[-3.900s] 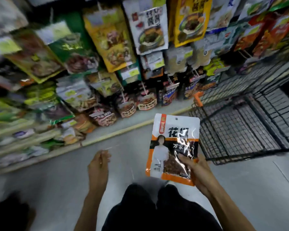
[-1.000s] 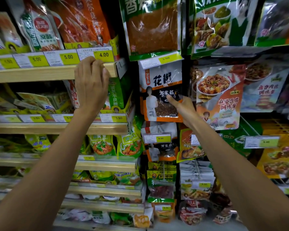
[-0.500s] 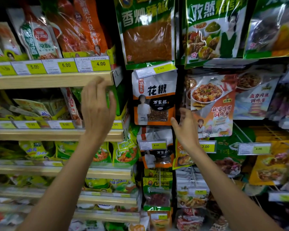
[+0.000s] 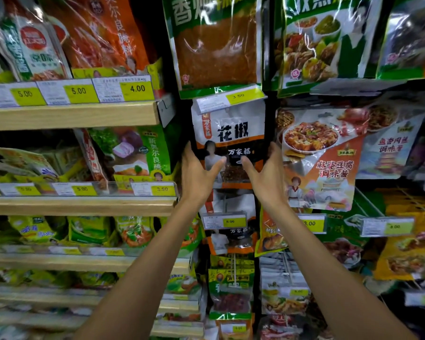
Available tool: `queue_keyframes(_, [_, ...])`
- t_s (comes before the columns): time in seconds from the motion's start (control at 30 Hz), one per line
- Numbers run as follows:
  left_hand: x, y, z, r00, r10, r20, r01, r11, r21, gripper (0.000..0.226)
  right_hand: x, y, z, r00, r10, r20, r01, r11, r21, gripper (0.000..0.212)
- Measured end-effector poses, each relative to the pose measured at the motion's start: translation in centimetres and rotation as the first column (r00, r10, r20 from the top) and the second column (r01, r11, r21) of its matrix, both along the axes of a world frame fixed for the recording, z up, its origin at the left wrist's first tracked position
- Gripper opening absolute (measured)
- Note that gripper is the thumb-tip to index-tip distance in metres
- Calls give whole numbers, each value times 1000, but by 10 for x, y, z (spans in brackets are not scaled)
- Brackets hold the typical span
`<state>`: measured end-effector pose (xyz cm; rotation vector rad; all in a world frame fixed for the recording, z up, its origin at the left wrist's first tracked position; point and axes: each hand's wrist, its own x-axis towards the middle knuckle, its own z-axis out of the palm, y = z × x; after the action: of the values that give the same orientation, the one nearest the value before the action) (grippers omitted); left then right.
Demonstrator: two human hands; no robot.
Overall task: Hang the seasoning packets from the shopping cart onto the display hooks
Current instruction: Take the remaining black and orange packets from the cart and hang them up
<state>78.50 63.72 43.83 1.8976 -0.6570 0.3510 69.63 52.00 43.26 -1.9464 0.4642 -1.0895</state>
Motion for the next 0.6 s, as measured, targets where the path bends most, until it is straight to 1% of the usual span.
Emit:
queue_keyframes(0.1, [15,-7,1,998,-48,-34,46,997,-60,86,9,-5,4,999,31,44,-31,999,-10,74])
queue_keyframes(0.2, [28,-14,6,989,-119,-93,108,987,-117,79,20,-13,11,987,139,86,-148,983,112,69])
queue_keyframes(0.27, [34,-19,10,968,-196,-157,168,970,-175,72,30,-18,13,973,214,93,-229,950,214,68])
queue_keyframes(0.37, [36,-24,14,942,-242,-232,179,949,-261,59,40,-23,12,946,313,79,-322,893,314,66])
queue_keyframes(0.5, [39,-23,14,940,-252,-231,178,937,-299,57,44,-26,7,933,353,68,-354,867,351,66])
queue_keyframes(0.6, [37,-23,12,940,-262,-217,184,928,-324,57,45,-26,3,940,335,68,-337,872,354,66])
